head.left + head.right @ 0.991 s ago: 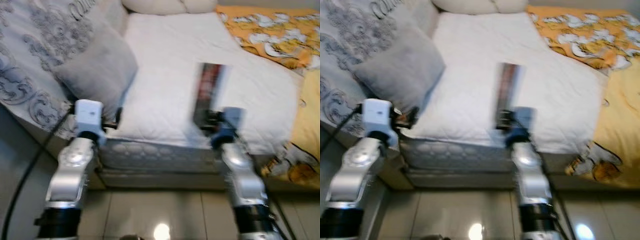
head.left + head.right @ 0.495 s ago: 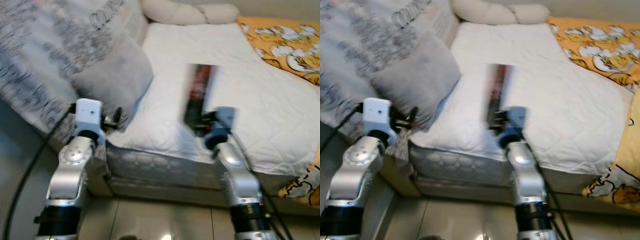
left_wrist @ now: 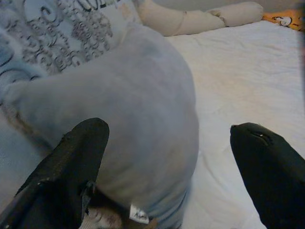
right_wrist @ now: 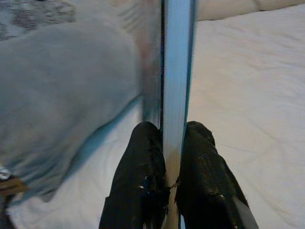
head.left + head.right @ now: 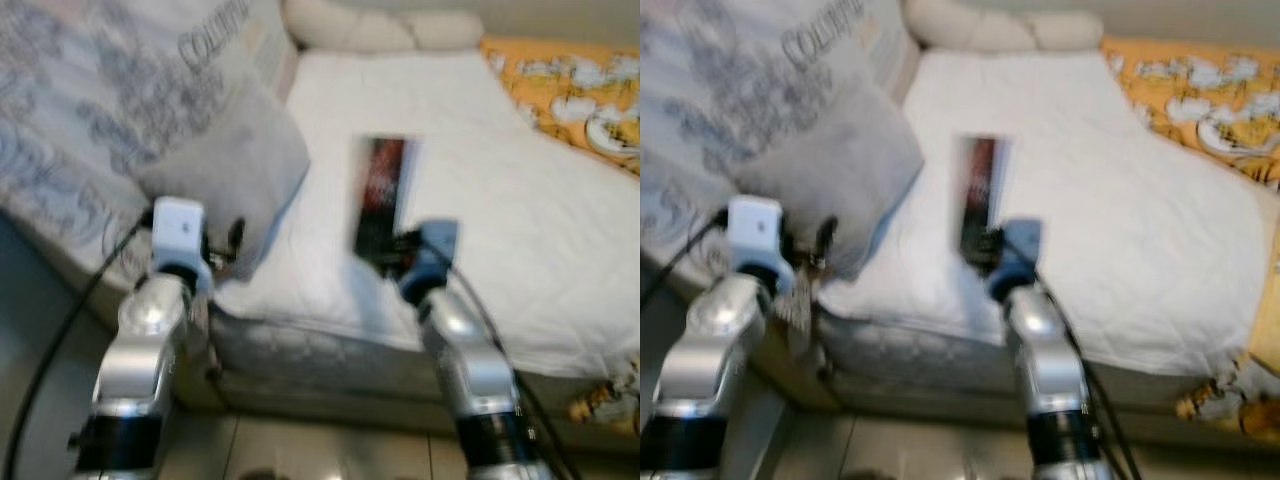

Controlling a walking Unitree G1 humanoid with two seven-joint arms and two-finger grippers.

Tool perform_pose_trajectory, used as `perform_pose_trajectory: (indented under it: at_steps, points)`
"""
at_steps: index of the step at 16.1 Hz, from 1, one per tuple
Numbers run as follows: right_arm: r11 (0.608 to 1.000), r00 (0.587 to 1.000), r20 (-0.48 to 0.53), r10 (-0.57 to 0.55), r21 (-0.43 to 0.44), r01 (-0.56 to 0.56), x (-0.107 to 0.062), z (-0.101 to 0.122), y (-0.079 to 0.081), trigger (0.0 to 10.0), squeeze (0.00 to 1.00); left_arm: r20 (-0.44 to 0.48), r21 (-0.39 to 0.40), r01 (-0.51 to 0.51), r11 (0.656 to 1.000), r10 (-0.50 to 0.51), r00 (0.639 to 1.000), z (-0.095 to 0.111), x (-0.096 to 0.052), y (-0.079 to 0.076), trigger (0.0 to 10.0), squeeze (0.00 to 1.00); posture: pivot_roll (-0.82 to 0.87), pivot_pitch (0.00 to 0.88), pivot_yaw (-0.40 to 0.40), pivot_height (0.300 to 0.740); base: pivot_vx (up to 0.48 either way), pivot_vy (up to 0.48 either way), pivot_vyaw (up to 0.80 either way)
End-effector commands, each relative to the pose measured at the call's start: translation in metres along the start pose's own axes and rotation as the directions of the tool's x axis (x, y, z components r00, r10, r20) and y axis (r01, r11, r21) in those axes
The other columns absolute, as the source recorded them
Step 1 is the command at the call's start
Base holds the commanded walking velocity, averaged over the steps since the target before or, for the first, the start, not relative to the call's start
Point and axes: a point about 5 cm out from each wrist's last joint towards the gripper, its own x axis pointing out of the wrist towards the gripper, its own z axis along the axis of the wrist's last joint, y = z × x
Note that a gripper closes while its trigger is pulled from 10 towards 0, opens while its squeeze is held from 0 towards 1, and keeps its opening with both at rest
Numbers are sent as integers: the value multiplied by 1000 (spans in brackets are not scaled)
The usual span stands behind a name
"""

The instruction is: Clean up the room

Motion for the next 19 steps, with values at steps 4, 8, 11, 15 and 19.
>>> perform_pose_trajectory:
  at_steps: [4,8,11,15,19]
  points:
    - [1000,999,50,-16,-14,17,-2,12,-9,10000,0,6,-3,20,1000,-20,1000,1,0,-6,10000,78,-14,0,36,740,334,0,0]
    - [1000,999,52,-9,-18,10,-2,11,-8,10000,0,8,-7,18,1000,-18,1000,0,0,-7,10000,86,-14,0,36,740,335,0,0]
    - [1000,999,51,-3,-22,4,-2,11,-7,10000,0,9,-7,19,1000,-19,1000,-1,0,-7,10000,86,-17,0,38,740,336,0,0]
    - [1000,999,50,1,-26,0,-2,11,-7,10000,0,9,-7,19,1000,-19,1000,-1,0,-7,10000,82,-18,0,38,740,335,0,0]
    - [1000,999,50,2,-25,-1,-2,11,-7,10000,0,11,-7,18,1000,-18,1000,-1,0,-7,10000,86,-16,0,38,740,334,0,0]
